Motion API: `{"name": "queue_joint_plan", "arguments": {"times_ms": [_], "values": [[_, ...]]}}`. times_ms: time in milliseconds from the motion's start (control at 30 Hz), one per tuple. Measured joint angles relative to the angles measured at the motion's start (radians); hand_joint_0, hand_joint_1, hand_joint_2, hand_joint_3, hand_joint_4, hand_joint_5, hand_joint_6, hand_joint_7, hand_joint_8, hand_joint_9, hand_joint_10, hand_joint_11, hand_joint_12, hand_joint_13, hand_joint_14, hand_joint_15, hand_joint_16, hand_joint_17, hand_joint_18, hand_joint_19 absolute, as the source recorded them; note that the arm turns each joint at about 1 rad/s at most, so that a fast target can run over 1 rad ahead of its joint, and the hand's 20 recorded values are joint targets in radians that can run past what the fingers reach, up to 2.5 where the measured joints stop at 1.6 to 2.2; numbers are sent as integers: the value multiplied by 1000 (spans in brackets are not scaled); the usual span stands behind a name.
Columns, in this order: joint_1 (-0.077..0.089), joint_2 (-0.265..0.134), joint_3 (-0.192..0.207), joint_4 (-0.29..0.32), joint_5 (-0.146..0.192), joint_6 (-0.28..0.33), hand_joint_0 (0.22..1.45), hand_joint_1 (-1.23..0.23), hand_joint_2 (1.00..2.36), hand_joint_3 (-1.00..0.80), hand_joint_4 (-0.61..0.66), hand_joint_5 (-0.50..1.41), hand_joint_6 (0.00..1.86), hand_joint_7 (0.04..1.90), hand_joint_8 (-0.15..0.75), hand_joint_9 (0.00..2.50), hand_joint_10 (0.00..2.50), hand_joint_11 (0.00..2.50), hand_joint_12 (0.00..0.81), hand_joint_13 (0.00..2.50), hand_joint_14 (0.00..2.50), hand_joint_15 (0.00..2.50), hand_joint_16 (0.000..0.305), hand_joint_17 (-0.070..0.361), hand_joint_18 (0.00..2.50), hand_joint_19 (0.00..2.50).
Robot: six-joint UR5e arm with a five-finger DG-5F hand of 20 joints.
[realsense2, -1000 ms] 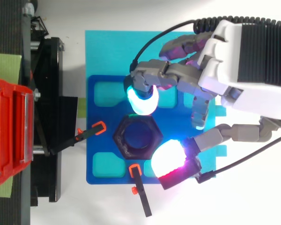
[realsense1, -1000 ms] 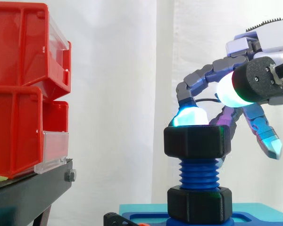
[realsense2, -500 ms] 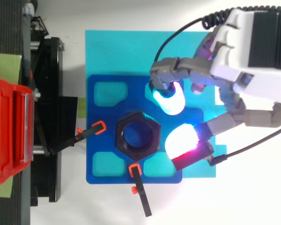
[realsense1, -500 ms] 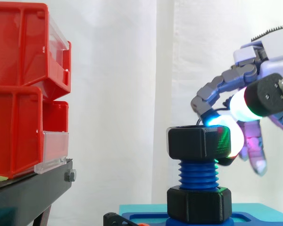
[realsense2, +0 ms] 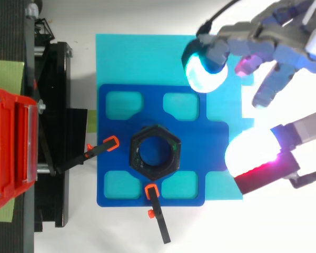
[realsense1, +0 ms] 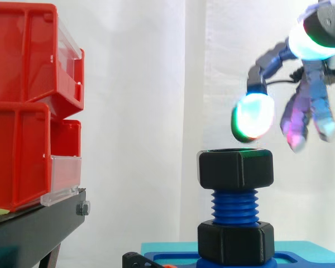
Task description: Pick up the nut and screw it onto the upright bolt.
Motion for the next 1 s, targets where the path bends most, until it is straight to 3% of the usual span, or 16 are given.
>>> {"name": "queue_joint_plan", "arguments": {"times_ms": [167, 333, 533, 733, 833, 1000], "values": [[0, 2, 9, 35, -2, 5, 413, -367, 1000, -500, 226, -110, 502, 681, 281, 1120, 0, 10, 372, 687, 0, 25, 57, 128, 564, 270], [1, -7, 10, 149, -1, 46, 411, -382, 1000, -500, 217, -110, 502, 673, 283, 1038, 0, 0, 376, 586, 1, 0, 57, 128, 435, 216], [6, -54, 10, 235, -1, 150, 414, -404, 1000, -500, 228, -103, 502, 690, 285, 1020, 0, 0, 382, 571, 0, 0, 56, 127, 411, 213], [9, -109, 10, 312, -4, 207, 417, -410, 1000, -500, 230, -102, 502, 696, 285, 1015, 0, 0, 381, 548, 0, 0, 55, 124, 373, 184], [9, -119, 9, 325, -6, 212, 409, -422, 1000, -500, 210, -119, 502, 674, 279, 885, 0, 0, 386, 267, 0, 0, 54, 123, 0, 0], [7, -123, -7, 302, -8, 212, 397, -517, 1000, -500, 176, -190, 502, 676, 282, 596, 0, 0, 399, 182, 0, 0, 56, 125, 0, 0]]}}
